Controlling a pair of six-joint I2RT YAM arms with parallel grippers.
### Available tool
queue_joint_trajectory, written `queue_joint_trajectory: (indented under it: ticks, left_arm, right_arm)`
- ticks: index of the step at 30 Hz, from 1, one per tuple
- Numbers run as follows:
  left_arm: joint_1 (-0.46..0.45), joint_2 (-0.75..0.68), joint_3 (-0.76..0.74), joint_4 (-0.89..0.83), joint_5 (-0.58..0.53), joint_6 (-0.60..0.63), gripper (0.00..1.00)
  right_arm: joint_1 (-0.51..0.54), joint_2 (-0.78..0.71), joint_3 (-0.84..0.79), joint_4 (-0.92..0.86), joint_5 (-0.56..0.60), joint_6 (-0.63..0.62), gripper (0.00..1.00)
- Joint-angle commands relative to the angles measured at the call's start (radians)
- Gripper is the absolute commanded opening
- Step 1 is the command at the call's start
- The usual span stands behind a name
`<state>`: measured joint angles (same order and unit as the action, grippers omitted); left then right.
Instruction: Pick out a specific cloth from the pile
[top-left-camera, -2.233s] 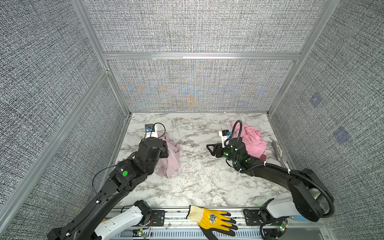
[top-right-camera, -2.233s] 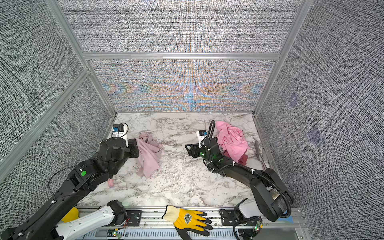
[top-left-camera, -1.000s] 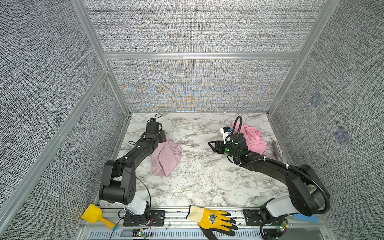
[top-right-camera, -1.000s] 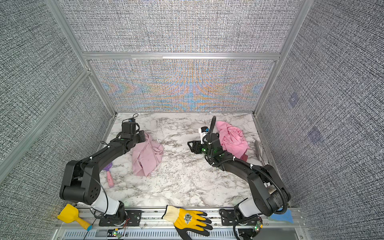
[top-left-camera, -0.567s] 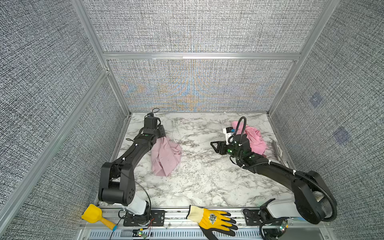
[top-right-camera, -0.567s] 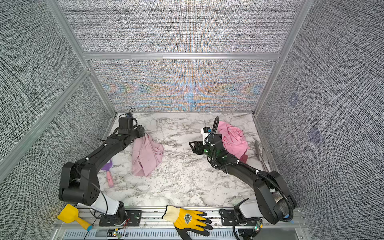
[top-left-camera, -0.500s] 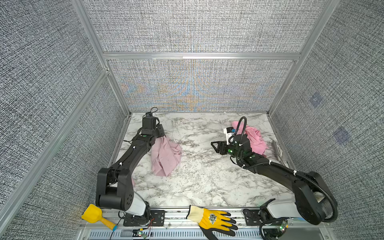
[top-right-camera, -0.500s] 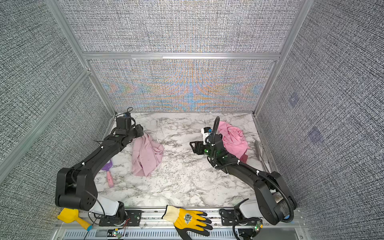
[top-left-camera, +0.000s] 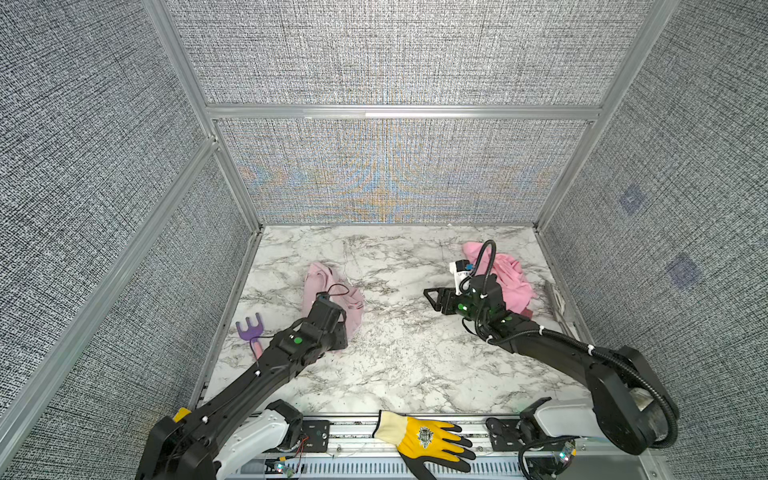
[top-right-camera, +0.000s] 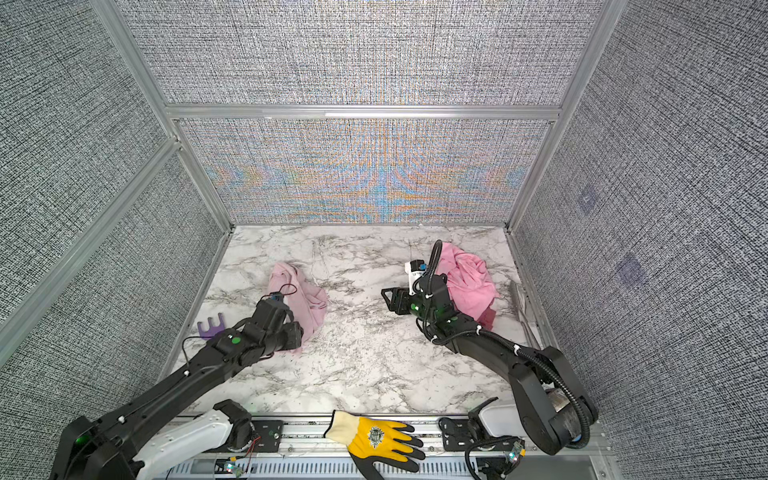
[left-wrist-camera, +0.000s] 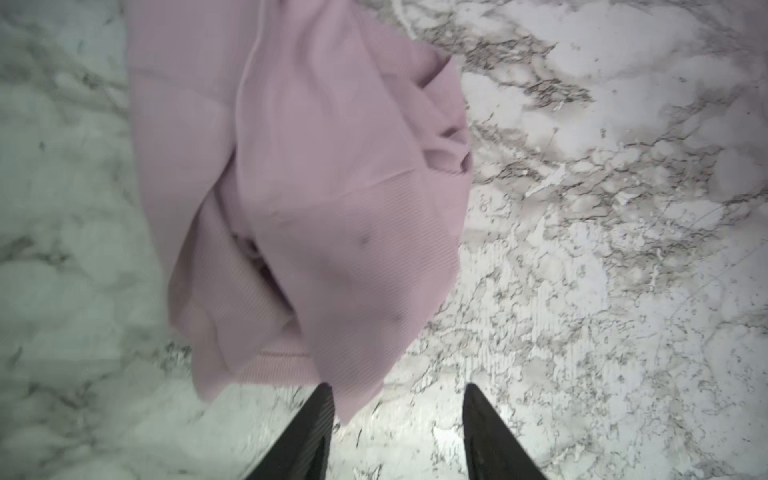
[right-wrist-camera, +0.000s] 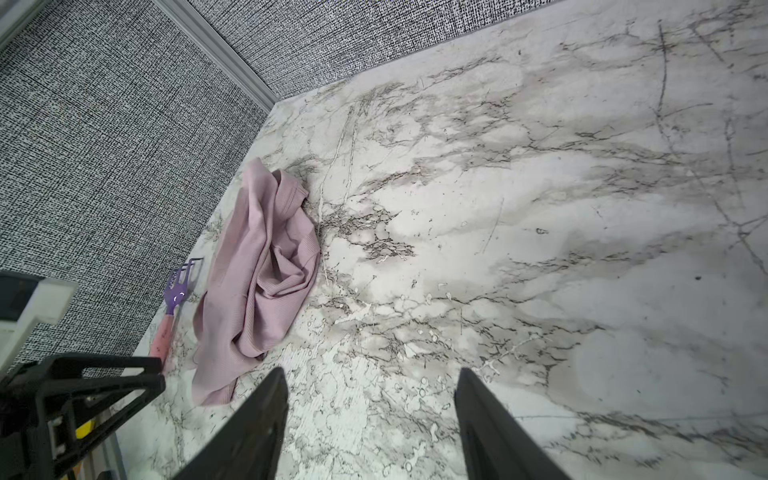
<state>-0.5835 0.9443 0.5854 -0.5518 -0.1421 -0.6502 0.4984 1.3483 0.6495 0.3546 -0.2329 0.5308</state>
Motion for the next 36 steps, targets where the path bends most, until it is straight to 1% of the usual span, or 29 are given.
queue_joint_trajectory:
  ticks: [1, 3, 6, 11, 16, 20, 23, 25, 27, 30, 33, 36]
  left_arm:
    - [-0.019, -0.071, -0.051, -0.034, -0.010, -0.118, 0.55]
    - [-0.021, -0.078, -0.072, -0.030, -0.005, -0.143, 0.56]
    - [-0.021, -0.040, -0.097, -0.016, -0.005, -0.151, 0.56]
    - [-0.021, 0.033, -0.135, 0.090, 0.021, -0.140, 0.56]
    - [-0.022, 0.105, -0.142, 0.169, -0.001, -0.108, 0.55]
    - [-0.019, 0.183, -0.139, 0.210, -0.020, -0.090, 0.53]
    - [-0.019, 0.269, -0.105, 0.183, -0.056, -0.126, 0.44]
    - [-0.019, 0.338, -0.067, 0.135, -0.087, -0.126, 0.35]
    - [-0.021, 0.397, -0.043, 0.117, -0.096, -0.109, 0.22]
    - [-0.021, 0.420, -0.026, 0.131, -0.085, -0.093, 0.00]
    - [-0.022, 0.387, -0.006, 0.112, -0.074, -0.091, 0.00]
    - [-0.038, 0.319, 0.034, 0.044, -0.077, -0.093, 0.00]
  right_arm:
    - [0.003, -0.003, -0.002, 0.050, -0.001, 0.026, 0.66]
    - [0.003, 0.003, -0.001, 0.053, -0.005, 0.030, 0.66]
    - [0.003, 0.005, 0.005, 0.055, -0.017, 0.032, 0.66]
    - [0.003, 0.012, 0.017, 0.042, -0.018, 0.023, 0.66]
    - [0.003, 0.020, 0.022, 0.039, -0.018, 0.018, 0.66]
    - [0.003, 0.030, 0.030, 0.039, -0.018, 0.018, 0.66]
    - [0.003, 0.042, 0.036, 0.041, -0.021, 0.019, 0.66]
    - [0.003, 0.045, 0.039, 0.041, -0.024, 0.021, 0.66]
    - [0.003, 0.046, 0.041, 0.044, -0.025, 0.021, 0.66]
    - [0.003, 0.052, 0.047, 0.040, -0.025, 0.020, 0.66]
    - [0.003, 0.049, 0.050, 0.032, -0.023, 0.017, 0.66]
    - [0.002, 0.046, 0.052, 0.029, -0.023, 0.017, 0.66]
